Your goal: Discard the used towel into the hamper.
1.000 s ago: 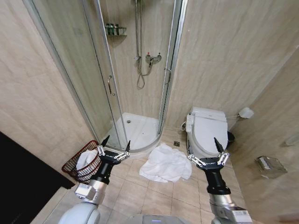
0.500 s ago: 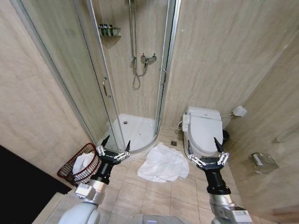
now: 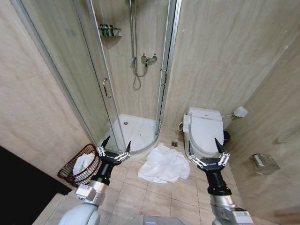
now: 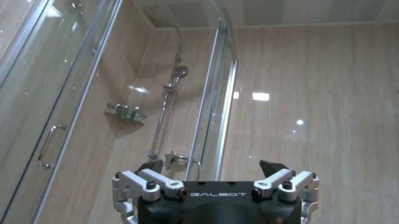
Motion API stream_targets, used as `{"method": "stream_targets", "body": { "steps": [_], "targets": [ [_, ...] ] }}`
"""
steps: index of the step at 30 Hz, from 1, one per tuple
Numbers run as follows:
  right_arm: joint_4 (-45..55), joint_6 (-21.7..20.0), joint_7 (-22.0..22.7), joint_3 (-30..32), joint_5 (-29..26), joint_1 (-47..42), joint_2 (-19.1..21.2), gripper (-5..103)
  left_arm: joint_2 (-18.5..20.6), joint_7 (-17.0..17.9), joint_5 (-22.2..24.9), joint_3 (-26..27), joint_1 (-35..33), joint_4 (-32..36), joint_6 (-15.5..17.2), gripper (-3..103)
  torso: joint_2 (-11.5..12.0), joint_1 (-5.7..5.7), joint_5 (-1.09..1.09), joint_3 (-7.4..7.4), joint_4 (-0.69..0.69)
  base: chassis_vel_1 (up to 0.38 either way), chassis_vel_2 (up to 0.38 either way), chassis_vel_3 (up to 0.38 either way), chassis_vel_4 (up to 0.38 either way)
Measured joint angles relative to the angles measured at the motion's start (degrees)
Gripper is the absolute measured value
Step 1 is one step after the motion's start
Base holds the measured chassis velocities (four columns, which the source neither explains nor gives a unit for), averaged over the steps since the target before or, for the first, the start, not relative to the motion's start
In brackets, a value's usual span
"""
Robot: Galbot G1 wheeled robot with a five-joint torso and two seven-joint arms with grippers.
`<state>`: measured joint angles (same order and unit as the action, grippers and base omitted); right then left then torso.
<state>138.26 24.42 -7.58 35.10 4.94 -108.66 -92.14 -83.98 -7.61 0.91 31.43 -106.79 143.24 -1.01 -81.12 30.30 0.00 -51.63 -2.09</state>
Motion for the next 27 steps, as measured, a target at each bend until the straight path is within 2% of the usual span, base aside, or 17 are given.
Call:
{"method": "stream_targets", "body": {
  "steps": [10,23,27],
  "targets": [
    [0.00,0.00,0.00,0.00,0.00,0.00,0.00,100,0.00,0.00,0.00,0.00,0.00,0.00,0.00,100,0.04,-0.06,0.00,0.04,0.00,-0.015,0.014,0.009,-0.014],
    [0.00,0.00,0.00,0.00,0.00,0.01,0.00,100,0.00,0.00,0.00,0.00,0.00,0.00,0.00,100,0.13,-0.01,0.01,0.03,0.02,-0.103,0.096,0.106,-0.100],
    [0.00,0.00,0.00,0.00,0.00,0.00,0.00,100,-0.01,0.00,0.00,0.00,0.00,0.00,0.00,100,0.59,-0.24,0.00,0.30,-0.01,0.033,-0.014,-0.016,0.021]
  ]
}}
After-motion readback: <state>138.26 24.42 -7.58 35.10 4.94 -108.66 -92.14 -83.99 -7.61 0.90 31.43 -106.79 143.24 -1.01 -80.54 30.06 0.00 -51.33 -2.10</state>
